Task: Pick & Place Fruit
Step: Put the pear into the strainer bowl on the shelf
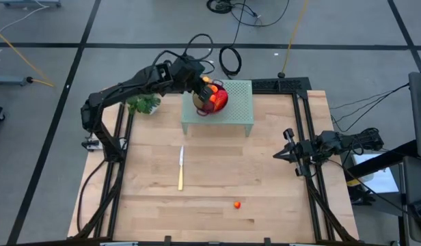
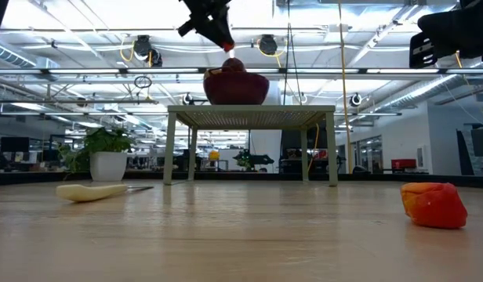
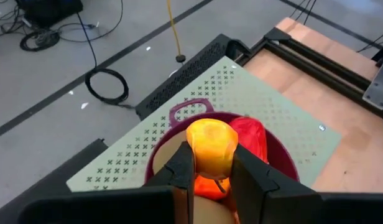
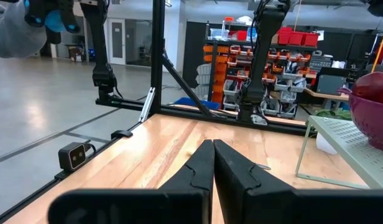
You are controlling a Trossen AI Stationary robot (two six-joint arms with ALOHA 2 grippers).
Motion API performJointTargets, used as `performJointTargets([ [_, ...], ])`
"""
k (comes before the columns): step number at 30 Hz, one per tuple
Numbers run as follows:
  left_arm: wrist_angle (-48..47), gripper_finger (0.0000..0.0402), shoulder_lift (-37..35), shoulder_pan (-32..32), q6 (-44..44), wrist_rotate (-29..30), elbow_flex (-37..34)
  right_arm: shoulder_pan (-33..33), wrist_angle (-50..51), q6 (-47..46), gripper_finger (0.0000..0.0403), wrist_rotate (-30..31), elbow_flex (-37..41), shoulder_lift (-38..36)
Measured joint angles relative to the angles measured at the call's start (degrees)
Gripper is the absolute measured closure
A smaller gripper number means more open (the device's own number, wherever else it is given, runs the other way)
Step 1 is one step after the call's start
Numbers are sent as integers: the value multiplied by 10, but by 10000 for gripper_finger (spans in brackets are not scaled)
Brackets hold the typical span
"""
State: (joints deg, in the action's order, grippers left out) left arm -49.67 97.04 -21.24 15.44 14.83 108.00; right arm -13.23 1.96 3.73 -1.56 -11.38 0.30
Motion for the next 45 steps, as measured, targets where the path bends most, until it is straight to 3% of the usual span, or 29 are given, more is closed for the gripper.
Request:
performJointTargets([
  [21,-38,339,57,-12,29,-60,15,0,0,-9,399,0,0,0],
  [45,-41,329,64,-12,31,-58,15,0,0,-15,399,0,0,0],
])
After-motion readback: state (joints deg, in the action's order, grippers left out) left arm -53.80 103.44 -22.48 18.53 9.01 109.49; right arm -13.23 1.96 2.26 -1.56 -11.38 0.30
